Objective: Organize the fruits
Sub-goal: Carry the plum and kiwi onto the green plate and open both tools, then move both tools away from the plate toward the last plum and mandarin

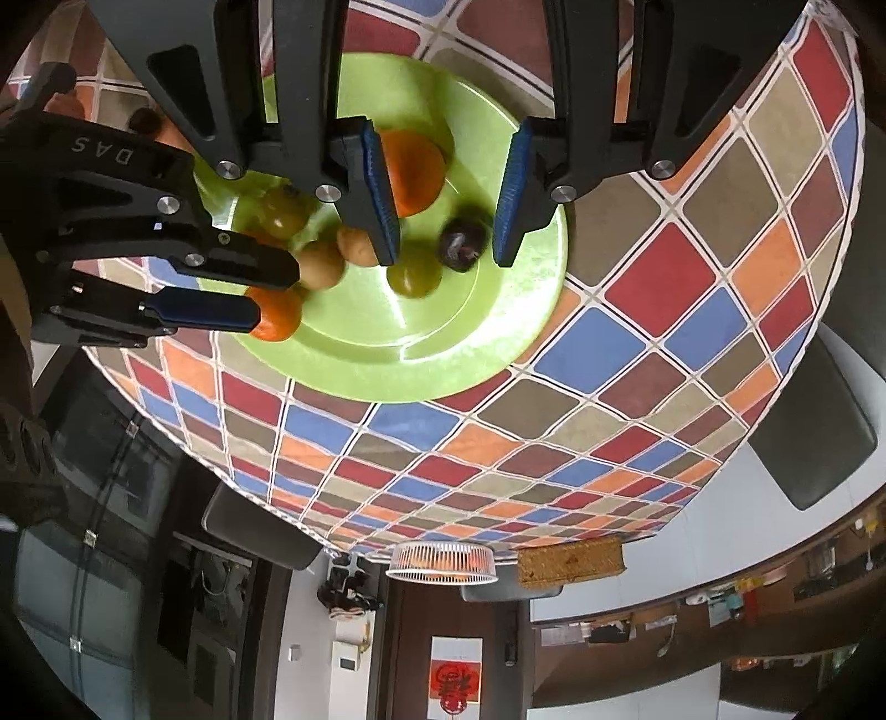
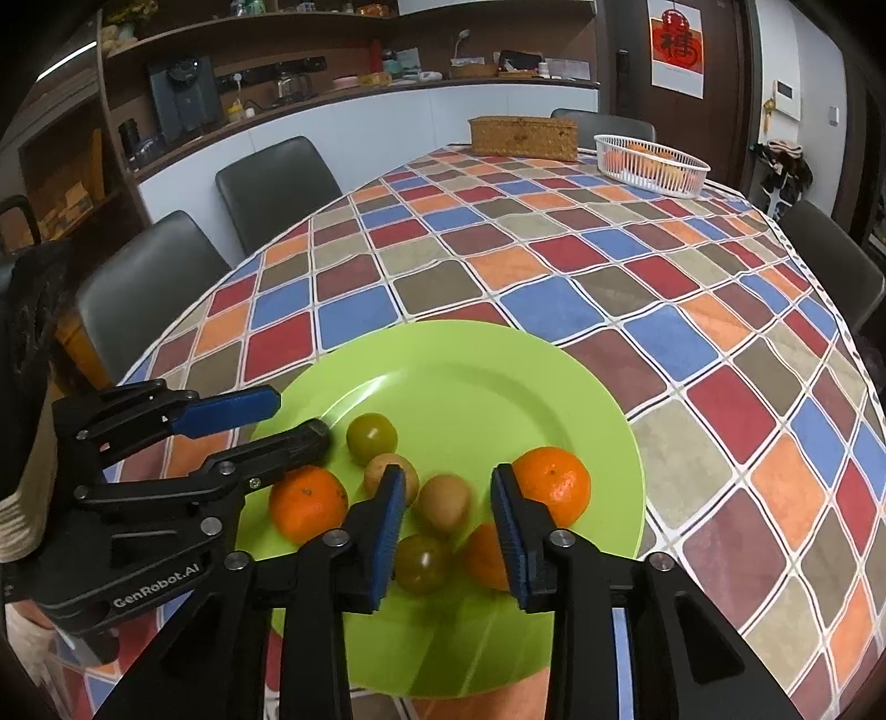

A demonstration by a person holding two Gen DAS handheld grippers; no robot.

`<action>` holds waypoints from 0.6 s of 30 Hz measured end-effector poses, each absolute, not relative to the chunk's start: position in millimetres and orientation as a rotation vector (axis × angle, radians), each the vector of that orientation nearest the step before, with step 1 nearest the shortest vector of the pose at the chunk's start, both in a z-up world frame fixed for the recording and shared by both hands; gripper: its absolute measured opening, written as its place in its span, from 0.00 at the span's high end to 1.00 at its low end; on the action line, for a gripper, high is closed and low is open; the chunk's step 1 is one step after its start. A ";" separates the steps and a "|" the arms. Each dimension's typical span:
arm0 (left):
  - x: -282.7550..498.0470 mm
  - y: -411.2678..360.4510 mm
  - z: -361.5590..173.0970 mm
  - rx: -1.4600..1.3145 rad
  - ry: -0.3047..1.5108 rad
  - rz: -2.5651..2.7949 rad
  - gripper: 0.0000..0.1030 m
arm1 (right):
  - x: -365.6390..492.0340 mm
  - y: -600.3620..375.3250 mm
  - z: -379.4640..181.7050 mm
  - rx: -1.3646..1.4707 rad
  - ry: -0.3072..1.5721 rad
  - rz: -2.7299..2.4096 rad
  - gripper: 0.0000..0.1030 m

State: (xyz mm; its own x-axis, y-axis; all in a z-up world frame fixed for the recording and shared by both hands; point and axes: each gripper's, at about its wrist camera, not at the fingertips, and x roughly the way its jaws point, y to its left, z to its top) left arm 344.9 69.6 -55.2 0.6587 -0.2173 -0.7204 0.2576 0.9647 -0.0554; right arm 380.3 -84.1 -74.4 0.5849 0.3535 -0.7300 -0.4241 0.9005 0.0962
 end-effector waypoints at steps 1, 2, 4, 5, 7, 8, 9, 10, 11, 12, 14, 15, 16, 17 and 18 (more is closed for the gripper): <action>341.7 68.7 -52.2 0.053 0.805 -0.265 0.67 | 377.8 -84.9 -73.1 -0.095 0.828 0.451 0.65; 338.1 68.1 -49.6 0.059 0.802 -0.259 0.67 | 374.7 -86.0 -71.3 -0.097 0.821 0.451 0.65; 328.0 65.5 -43.3 0.072 0.786 -0.257 0.67 | 367.3 -88.5 -66.5 -0.104 0.803 0.453 0.65; 323.4 64.9 -40.0 0.075 0.779 -0.255 0.65 | 362.9 -89.8 -63.5 -0.105 0.793 0.455 0.65; 311.0 61.8 -32.1 0.082 0.763 -0.248 0.63 | 352.7 -92.4 -56.9 -0.109 0.774 0.459 0.65; 307.0 61.2 -28.8 0.083 0.757 -0.247 0.62 | 348.0 -94.1 -53.6 -0.109 0.763 0.461 0.65; 301.3 59.9 -24.9 0.084 0.748 -0.246 0.62 | 341.2 -96.5 -49.0 -0.108 0.751 0.464 0.65; 294.9 58.3 -20.3 0.087 0.739 -0.244 0.61 | 337.5 -97.9 -45.8 -0.107 0.744 0.464 0.65; 287.5 55.5 -14.9 0.095 0.725 -0.241 0.59 | 332.2 -100.9 -41.6 -0.101 0.731 0.466 0.65; 281.0 53.1 -10.0 0.102 0.712 -0.236 0.59 | 328.2 -103.2 -38.1 -0.097 0.724 0.467 0.63; 270.5 50.2 -1.2 0.110 0.689 -0.229 0.54 | 316.9 -110.3 -29.9 -0.085 0.707 0.467 0.60; 263.6 47.5 3.9 0.110 0.676 -0.226 0.52 | 311.3 -113.7 -25.7 -0.081 0.696 0.466 0.59; 257.9 45.3 7.9 0.111 0.665 -0.226 0.51 | 307.2 -116.4 -22.7 -0.080 0.687 0.464 0.59; 250.5 41.4 13.4 0.116 0.651 -0.224 0.51 | 302.7 -119.7 -19.3 -0.077 0.677 0.464 0.59; 245.6 39.0 16.5 0.120 0.641 -0.222 0.50 | 297.7 -122.8 -16.0 -0.073 0.668 0.465 0.59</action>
